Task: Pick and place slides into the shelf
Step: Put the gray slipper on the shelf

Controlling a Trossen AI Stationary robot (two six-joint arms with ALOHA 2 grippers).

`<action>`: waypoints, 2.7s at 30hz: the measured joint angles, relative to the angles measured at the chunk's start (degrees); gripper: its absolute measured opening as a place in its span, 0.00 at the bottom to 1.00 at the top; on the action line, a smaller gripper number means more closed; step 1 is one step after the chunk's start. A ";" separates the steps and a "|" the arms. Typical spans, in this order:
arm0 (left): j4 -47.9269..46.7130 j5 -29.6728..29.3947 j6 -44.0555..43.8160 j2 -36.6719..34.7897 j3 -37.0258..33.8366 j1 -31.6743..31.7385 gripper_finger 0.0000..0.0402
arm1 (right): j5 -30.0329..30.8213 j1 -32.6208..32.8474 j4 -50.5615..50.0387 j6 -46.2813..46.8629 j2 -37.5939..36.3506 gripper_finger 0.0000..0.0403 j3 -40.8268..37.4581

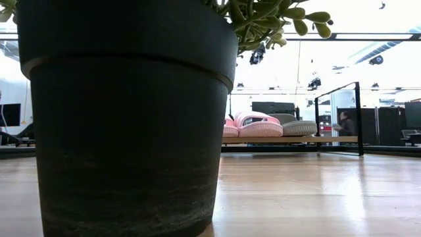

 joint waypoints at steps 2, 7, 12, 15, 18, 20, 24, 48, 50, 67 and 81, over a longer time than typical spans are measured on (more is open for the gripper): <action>-1.94 0.16 -1.95 0.40 -0.47 1.21 0.56 | 0.00 1.14 0.69 0.53 -0.37 0.02 0.09; -2.43 1.59 -6.98 0.81 -4.67 3.26 0.56 | 0.01 3.29 2.71 2.50 -1.63 0.02 0.09; 0.19 2.01 -9.20 0.21 -8.86 3.52 0.56 | 0.38 4.34 3.45 3.51 -2.62 0.02 0.11; 1.71 1.97 -9.21 0.07 -10.17 3.52 0.56 | 0.50 4.39 3.43 4.28 -3.12 0.02 0.11; 5.35 1.24 -9.67 0.43 -11.82 3.76 0.56 | 0.52 4.67 3.80 5.27 -3.36 0.02 0.11; 5.87 0.17 -10.64 1.25 -12.11 3.78 0.56 | 0.50 5.14 4.76 5.82 -3.36 0.02 0.11; 6.48 -0.48 -10.41 3.98 -12.28 3.78 0.56 | 0.50 6.09 5.83 6.45 -3.36 0.02 0.11; 35.99 -0.09 -10.65 25.62 -12.04 4.41 0.29 | 8.45 17.29 6.26 12.31 -3.36 0.02 0.11; 36.23 0.07 -9.69 25.03 -12.02 4.41 0.14 | 9.36 18.25 6.27 12.86 -3.34 0.02 0.11; 33.07 0.64 -7.64 11.55 -12.02 4.30 0.00 | 29.76 23.40 -3.45 13.78 -3.36 0.02 -0.48; 32.79 -11.10 -3.13 -5.38 -1.19 -1.06 0.00 | 37.43 23.67 7.86 19.91 -6.42 0.02 -6.75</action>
